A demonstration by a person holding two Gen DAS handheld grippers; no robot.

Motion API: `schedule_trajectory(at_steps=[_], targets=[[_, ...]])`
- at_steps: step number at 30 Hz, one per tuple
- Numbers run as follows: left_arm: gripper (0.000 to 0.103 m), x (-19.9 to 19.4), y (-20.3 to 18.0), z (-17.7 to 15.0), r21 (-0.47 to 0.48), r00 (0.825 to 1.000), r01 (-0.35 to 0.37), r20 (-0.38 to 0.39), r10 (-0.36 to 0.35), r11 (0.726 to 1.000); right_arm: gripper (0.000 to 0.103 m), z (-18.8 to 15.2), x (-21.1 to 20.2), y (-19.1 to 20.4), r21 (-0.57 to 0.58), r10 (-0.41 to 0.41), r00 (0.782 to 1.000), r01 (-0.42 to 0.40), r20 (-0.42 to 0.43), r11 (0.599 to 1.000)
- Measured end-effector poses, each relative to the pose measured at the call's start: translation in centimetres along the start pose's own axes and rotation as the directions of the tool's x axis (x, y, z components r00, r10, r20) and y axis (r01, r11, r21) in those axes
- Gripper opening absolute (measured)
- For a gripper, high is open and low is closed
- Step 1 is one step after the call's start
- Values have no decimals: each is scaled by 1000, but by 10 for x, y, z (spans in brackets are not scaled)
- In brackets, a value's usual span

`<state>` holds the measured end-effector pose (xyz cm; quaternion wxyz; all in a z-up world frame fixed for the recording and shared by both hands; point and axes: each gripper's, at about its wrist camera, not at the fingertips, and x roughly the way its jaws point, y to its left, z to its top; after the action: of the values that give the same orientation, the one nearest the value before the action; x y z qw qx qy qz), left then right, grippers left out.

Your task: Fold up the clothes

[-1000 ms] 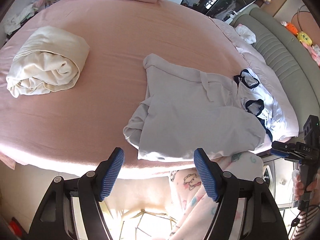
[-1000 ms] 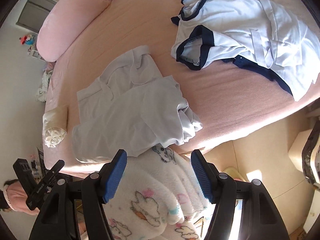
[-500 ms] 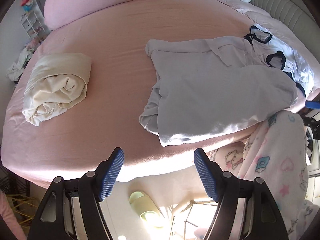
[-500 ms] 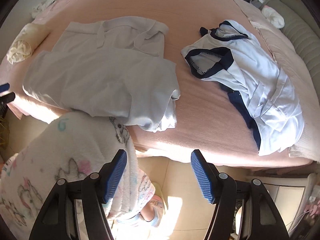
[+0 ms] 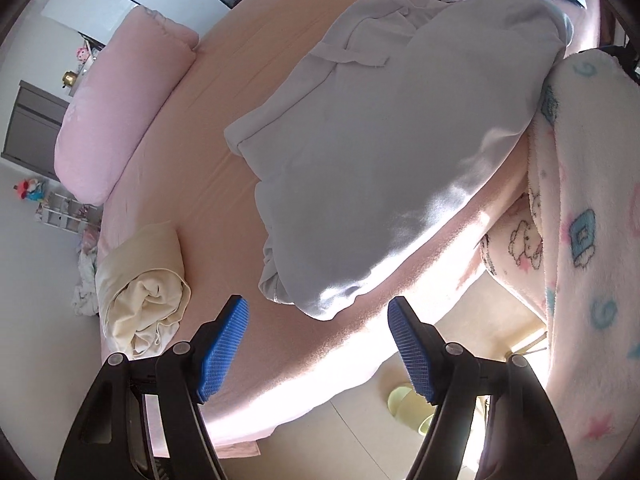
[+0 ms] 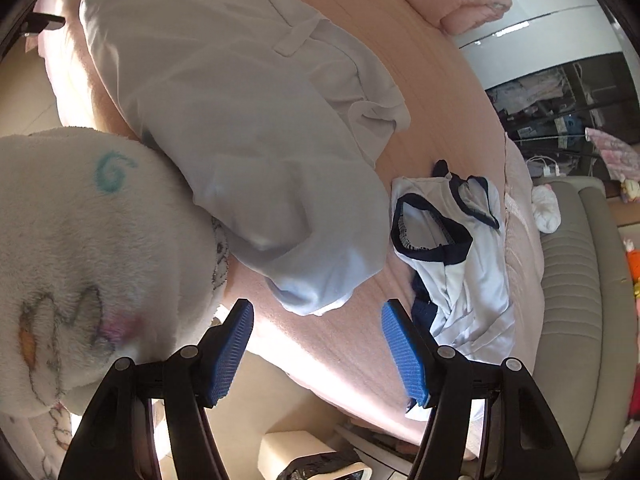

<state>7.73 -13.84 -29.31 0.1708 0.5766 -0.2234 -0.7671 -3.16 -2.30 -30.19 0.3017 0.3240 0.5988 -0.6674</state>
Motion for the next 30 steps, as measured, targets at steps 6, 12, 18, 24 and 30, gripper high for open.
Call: schedule_trajectory(at_steps=[6, 12, 18, 24, 30], targets=[[71, 7, -14, 2, 188, 992, -124, 23, 122, 974, 66, -1, 11, 22, -269, -103, 994, 107, 30, 957], [71, 7, -45, -11, 444, 955, -295, 144, 258, 846, 66, -1, 23, 29, -378, -141, 989, 147, 44, 914], [71, 20, -55, -15, 519, 939, -342, 168, 299, 783, 66, 5, 22, 31, -400, -187, 975, 219, 119, 890], [71, 28, -51, -10, 518, 947, -322, 161, 279, 793, 66, 13, 36, 32, -434, -169, 977, 210, 130, 876], [72, 39, -57, -7, 557, 941, -339, 180, 288, 759, 66, 17, 39, 29, -435, -130, 982, 178, 138, 883]])
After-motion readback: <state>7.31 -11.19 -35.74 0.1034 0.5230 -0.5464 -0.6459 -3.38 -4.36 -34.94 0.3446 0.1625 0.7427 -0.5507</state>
